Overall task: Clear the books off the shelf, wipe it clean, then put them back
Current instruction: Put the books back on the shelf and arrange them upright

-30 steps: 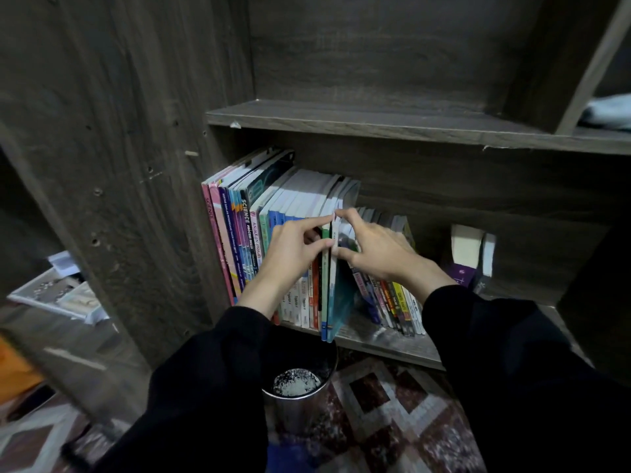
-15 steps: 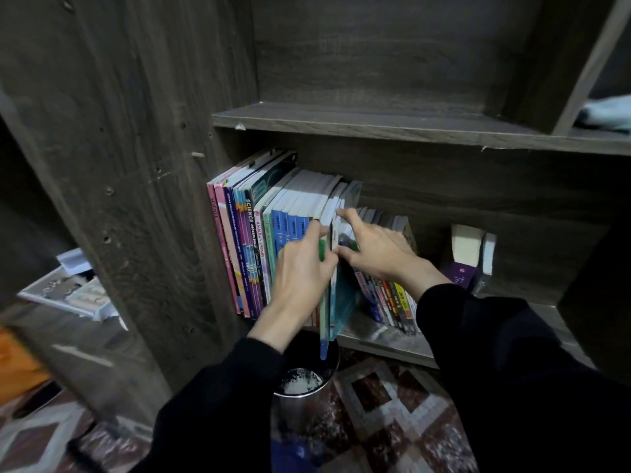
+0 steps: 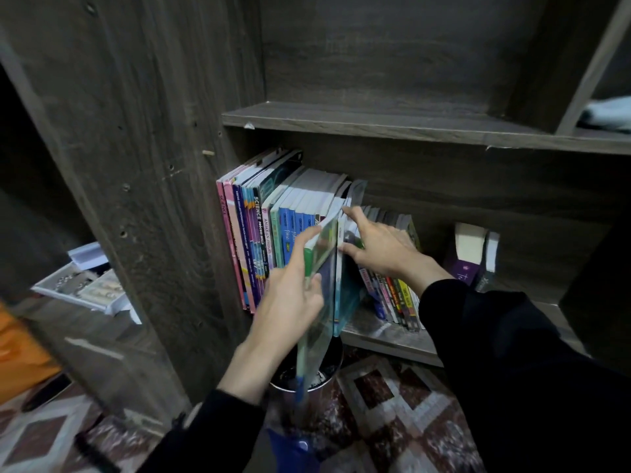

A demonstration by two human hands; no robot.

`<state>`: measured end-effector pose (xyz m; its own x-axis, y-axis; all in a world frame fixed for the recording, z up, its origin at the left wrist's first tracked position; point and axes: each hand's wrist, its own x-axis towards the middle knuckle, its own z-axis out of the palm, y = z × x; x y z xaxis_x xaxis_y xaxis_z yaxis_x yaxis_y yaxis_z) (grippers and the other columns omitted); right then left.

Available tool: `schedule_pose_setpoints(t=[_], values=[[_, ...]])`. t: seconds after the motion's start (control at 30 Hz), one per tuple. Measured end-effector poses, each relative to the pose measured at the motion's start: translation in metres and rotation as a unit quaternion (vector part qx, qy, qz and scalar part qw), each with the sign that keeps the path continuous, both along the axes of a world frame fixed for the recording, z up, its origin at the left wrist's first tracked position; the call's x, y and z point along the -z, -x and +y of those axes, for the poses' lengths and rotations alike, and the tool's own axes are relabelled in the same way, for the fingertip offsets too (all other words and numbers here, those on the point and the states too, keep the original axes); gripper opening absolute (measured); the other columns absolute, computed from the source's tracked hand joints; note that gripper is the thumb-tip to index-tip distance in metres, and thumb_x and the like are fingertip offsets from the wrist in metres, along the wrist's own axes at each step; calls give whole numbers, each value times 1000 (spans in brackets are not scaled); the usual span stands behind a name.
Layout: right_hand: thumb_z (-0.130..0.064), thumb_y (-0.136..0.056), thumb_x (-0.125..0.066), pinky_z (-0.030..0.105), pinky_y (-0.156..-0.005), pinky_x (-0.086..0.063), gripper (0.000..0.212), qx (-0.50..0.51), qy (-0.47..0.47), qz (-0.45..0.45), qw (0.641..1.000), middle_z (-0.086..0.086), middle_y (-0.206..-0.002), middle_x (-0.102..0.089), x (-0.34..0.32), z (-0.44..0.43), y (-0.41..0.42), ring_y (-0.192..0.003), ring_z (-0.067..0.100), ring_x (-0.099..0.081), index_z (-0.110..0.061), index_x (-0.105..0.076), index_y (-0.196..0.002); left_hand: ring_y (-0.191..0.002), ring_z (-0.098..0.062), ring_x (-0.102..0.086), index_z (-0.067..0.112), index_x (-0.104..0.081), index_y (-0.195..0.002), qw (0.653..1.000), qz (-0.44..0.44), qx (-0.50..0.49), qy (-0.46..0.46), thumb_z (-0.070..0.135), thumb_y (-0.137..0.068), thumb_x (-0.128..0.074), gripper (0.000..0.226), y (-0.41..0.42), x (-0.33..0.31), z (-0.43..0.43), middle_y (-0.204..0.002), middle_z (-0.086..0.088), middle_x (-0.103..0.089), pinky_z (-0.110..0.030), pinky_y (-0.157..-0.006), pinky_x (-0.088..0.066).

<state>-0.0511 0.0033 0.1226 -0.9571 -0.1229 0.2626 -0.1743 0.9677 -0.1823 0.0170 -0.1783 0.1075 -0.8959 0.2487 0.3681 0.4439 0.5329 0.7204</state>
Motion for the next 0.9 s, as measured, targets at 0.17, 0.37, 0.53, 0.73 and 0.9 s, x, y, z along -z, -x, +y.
schedule_pose_setpoints(t=[0.17,0.37,0.53,0.73,0.9], values=[[-48,-93,-50,39,-85,-42,60,12,-1,-12,1000,7,-133,-56,-2,2,3,-114,30,-57,-32,-19,-142,-46,-5,-51,53,-41,-122,999,-16,-32,18,7,-86,-62,62,-21,-41,-41,-87,0,-68,-13,-52,-44],[-35,-87,-57,51,-103,-33,65,17,-32,-44,998,5,-154,-27,-14,-14,7,-133,31,-38,-23,-26,-143,-91,-35,-65,49,-52,-107,998,-60,-21,10,21,-56,-63,59,-21,-72,-92,-92,-16,-68,-51,-90,-51],[-19,-81,-55,53,-118,-1,78,-51,-55,-5,997,3,-161,-7,-29,-56,21,-147,23,-4,-20,-19,-151,-89,-31,-65,48,-50,-106,998,-15,-49,23,19,-63,-63,53,-26,-78,-106,-88,-10,-69,-44,-84,-52],[-17,-83,-54,44,-119,-7,80,-98,-65,-13,993,-1,-160,-15,-17,-71,31,-146,16,-13,-22,-15,-152,-86,-22,-64,45,-49,-107,993,36,-107,32,4,-75,-69,56,-24,-79,-105,-85,5,-69,-36,-86,-49],[-20,-85,-54,44,-116,-12,70,-87,-67,29,994,-2,-156,-25,-12,-65,29,-144,17,-20,-23,-23,-147,-88,-20,-65,45,-50,-101,994,38,-101,6,0,-73,-70,56,-27,-80,-106,-85,11,-69,-38,-87,-52]])
